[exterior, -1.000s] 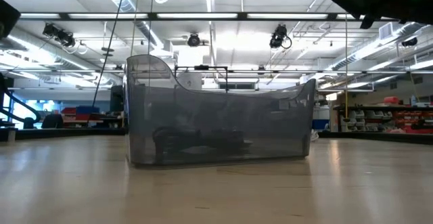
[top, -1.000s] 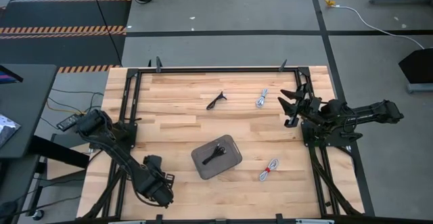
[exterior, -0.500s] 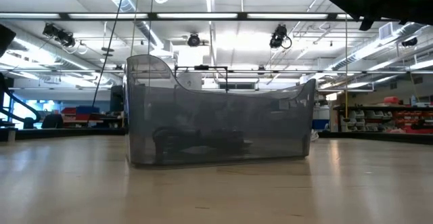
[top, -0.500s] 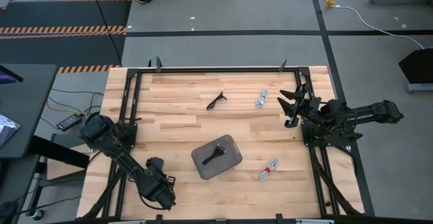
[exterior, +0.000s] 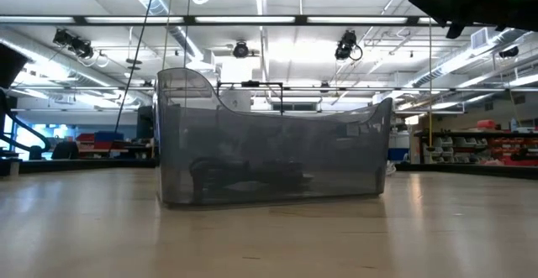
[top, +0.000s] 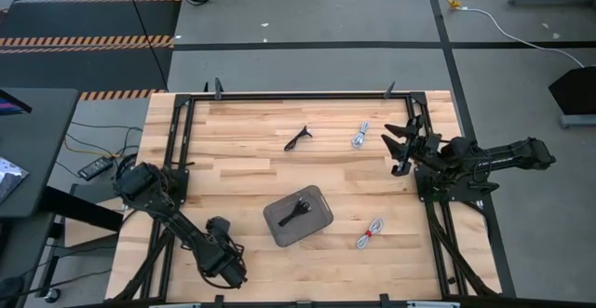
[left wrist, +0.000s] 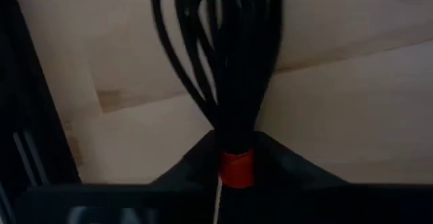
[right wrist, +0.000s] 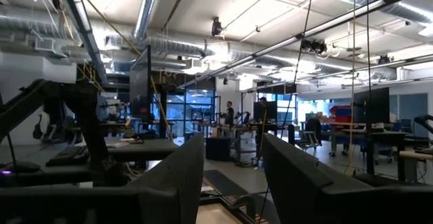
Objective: Pick and place USB-C Cables
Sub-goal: Put the bottom black charger cable into the black bin
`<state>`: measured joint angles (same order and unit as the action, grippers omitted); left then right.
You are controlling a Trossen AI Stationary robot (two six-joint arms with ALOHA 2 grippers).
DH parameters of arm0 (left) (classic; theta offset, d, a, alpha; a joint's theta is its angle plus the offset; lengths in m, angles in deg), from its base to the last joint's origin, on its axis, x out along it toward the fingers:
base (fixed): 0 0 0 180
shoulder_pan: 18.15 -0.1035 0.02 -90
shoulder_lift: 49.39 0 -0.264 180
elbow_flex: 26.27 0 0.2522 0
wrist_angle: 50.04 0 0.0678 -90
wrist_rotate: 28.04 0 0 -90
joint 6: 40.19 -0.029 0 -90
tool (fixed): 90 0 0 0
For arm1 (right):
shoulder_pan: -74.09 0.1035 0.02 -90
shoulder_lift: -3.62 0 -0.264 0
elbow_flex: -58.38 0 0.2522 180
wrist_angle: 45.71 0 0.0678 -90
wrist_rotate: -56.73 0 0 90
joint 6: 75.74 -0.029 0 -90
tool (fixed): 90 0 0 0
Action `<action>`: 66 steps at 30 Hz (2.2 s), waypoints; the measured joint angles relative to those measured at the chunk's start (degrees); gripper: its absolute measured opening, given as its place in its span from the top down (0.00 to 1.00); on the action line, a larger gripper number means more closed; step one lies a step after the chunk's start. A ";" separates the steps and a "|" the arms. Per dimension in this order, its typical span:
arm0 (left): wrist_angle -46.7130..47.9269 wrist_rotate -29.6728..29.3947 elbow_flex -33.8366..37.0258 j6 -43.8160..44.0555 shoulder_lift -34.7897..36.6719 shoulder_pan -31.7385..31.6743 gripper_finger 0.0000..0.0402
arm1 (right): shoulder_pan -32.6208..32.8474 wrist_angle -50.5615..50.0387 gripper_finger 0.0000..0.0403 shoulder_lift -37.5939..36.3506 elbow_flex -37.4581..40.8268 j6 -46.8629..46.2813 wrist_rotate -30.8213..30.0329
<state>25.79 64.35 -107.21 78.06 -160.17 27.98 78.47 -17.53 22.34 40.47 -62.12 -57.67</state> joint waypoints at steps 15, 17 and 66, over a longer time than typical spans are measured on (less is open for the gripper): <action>5.16 -1.01 -1.23 -11.68 -0.07 -5.78 0.86 | 0.00 -0.33 0.61 0.00 0.00 0.00 0.00; 5.71 -2.05 -2.66 -14.24 0.78 -7.71 0.86 | 0.00 -0.30 0.61 0.00 0.00 0.00 0.00; -7.69 -12.98 -32.57 -76.96 -8.57 -30.54 0.76 | -0.01 -2.24 0.61 0.00 0.00 0.24 -1.68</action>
<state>18.10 51.38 -139.77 1.11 -168.74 -2.55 78.46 -19.77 22.34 40.47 -61.87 -59.35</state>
